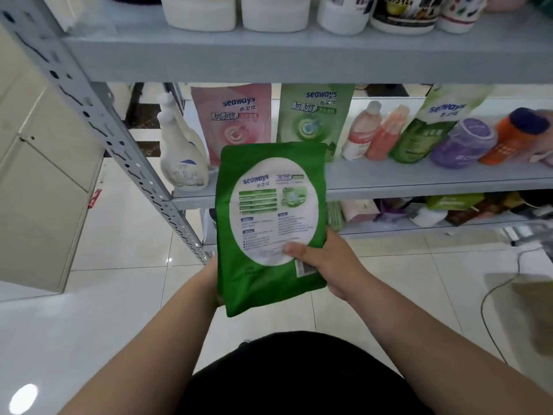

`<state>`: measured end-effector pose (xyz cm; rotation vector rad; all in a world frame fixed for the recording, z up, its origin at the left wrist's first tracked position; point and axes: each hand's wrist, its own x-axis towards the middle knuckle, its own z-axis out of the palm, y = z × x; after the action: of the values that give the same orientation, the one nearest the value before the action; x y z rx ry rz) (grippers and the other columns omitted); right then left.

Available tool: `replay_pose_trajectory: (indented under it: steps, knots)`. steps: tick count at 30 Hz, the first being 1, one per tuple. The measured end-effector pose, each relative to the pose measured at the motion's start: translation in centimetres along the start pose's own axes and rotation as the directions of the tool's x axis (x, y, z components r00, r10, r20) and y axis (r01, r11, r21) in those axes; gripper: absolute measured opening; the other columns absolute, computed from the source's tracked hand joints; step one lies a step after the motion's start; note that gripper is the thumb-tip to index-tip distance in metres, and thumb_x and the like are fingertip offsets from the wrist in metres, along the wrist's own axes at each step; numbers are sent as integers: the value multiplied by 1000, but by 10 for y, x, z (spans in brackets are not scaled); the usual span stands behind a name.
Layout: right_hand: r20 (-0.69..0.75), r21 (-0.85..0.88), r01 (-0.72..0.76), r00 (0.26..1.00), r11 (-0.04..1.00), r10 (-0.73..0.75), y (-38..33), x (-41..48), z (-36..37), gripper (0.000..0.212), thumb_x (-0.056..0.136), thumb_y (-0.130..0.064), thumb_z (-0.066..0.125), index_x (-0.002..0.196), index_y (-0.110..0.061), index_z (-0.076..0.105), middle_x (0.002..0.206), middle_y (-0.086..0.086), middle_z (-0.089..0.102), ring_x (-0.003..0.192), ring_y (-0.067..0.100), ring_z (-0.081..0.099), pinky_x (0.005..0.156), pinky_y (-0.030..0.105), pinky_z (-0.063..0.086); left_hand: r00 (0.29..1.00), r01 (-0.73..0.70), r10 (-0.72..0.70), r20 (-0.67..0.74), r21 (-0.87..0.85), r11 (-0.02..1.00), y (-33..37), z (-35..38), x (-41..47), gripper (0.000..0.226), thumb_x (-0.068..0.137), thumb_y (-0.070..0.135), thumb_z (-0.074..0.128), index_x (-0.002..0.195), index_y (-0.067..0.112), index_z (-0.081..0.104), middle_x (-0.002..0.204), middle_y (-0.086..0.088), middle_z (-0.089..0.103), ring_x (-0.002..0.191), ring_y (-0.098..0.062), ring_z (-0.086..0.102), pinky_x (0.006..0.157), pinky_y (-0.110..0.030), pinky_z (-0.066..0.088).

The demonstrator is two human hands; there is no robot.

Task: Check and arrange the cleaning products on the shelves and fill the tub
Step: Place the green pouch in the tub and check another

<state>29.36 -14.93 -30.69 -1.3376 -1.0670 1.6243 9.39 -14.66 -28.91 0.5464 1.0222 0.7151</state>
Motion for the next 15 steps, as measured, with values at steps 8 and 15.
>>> replay_pose_trajectory:
  steps: [8, 15]
  knots:
    - [-236, 106, -80, 966, 991, 103, 5, 9, -12, 36, 85, -41, 82, 117, -35, 66, 110, -13, 78, 107, 15, 73, 101, 45, 56, 999, -40, 41, -14, 78, 996, -14, -37, 32, 70, 86, 77, 53, 137, 29, 59, 129, 3, 70, 120, -20, 67, 105, -47, 51]
    - [-272, 141, -181, 938, 973, 213, 17, 9, -22, 43, 85, -44, 80, 122, -31, 63, 113, -5, 78, 102, 21, 75, 94, 50, 60, 965, -65, 144, -221, 329, 942, -33, -18, 43, 29, 87, 53, 71, 113, 43, 66, 116, 11, 75, 109, -18, 71, 99, -42, 56]
